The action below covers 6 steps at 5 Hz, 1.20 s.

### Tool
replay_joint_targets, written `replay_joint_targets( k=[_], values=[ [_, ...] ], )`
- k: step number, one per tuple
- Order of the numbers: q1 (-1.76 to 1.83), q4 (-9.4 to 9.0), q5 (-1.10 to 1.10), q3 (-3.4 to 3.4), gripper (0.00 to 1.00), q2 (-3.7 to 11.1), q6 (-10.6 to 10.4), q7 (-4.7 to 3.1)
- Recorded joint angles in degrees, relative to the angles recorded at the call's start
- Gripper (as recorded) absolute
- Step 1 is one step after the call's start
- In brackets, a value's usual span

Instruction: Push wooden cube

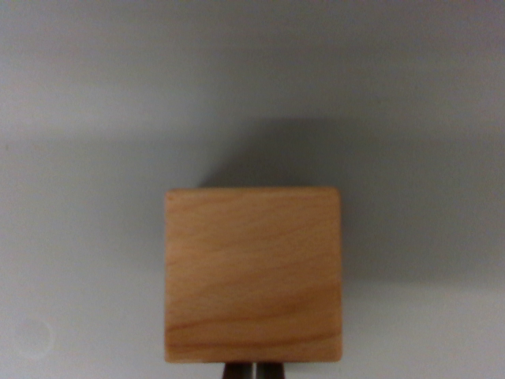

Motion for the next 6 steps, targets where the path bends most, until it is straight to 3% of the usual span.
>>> replay_joint_targets(
  k=[1,2,3,4,5,6],
  values=[
    [0.00,0.00,0.00,0.00,1.00,0.00,0.00,0.00],
    [0.01,2.02,-0.07,-0.06,1.00,1.23,0.79,-0.02],
    [0.01,2.02,-0.07,-0.06,1.00,1.23,0.79,-0.02],
    [0.02,3.88,-0.12,-0.11,1.00,2.36,1.52,-0.03],
    [0.02,3.88,-0.12,-0.11,1.00,2.36,1.52,-0.03],
    [0.03,5.38,-0.17,-0.15,1.00,3.27,2.11,-0.04]
  ],
)
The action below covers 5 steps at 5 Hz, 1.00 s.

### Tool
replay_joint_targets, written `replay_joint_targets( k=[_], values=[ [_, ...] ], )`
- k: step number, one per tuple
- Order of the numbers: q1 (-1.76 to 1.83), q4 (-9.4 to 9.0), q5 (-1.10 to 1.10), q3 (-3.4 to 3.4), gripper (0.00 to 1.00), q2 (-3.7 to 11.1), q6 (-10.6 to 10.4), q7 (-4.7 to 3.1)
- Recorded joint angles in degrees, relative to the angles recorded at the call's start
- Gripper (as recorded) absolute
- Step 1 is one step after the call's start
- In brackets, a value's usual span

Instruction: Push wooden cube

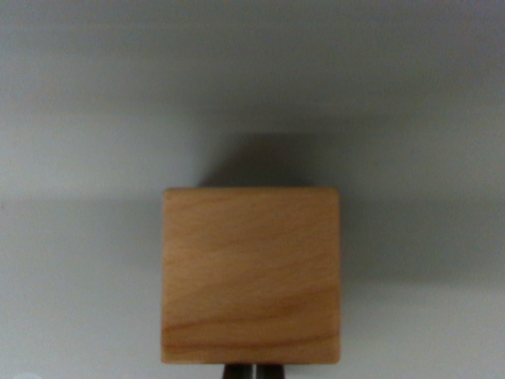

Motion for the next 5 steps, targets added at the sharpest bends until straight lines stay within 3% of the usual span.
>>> replay_joint_targets(
  k=[5],
  values=[
    [0.01,1.71,-0.06,-0.05,1.00,1.04,0.67,-0.01]
  ],
)
